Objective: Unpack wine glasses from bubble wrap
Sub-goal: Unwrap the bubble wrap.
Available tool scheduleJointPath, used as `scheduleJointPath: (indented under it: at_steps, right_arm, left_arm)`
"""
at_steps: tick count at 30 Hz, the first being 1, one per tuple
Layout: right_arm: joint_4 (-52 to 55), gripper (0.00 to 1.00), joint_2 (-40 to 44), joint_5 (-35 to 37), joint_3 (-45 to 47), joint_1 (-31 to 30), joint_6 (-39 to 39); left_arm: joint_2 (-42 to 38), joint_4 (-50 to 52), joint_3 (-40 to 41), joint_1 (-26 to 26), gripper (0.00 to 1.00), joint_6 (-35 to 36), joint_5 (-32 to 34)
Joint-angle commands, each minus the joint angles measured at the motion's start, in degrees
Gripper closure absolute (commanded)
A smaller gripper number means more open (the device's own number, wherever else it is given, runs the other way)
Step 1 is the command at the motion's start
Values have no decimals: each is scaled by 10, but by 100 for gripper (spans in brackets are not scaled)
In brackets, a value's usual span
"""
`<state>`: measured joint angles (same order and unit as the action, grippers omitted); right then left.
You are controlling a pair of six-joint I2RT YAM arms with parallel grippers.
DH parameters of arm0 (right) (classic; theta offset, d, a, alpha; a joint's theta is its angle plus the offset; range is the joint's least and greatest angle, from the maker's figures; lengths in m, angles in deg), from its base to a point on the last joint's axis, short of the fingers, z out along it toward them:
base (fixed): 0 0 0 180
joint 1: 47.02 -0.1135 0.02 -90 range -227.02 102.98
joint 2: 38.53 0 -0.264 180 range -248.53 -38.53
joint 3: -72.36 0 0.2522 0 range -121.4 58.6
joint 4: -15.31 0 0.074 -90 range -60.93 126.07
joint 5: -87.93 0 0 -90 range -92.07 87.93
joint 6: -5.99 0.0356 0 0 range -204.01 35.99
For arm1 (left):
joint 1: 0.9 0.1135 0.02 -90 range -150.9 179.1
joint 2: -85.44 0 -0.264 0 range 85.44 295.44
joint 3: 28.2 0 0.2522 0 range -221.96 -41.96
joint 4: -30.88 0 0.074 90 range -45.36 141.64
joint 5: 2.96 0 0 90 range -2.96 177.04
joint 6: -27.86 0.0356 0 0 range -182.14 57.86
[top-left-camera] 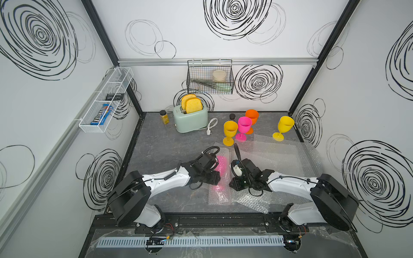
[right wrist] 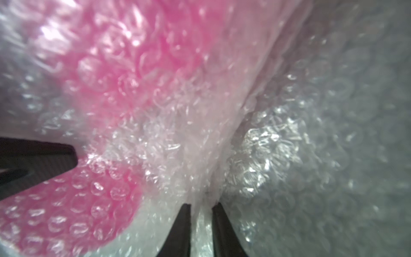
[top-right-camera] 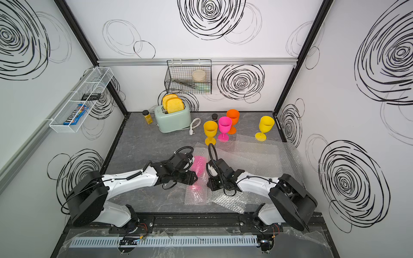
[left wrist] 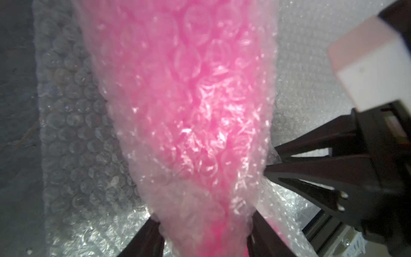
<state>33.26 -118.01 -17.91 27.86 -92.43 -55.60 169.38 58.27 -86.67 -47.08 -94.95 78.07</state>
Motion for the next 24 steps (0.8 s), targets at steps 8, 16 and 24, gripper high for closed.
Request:
scheduleJointPath:
  at_steps: [8,16,24]
  right_arm:
    - [68,91,20,30,-88,-25,-22]
    - [87,93,27,21,-122,-39,-29]
    - [134,93,47,36,-154,-42,-46]
  left_arm:
    - [-38,9,-16,14,27,6,-35]
    - [-16,28,-17,32,18,33,-49]
    - [-71,39,-13,110,13,44,-96]
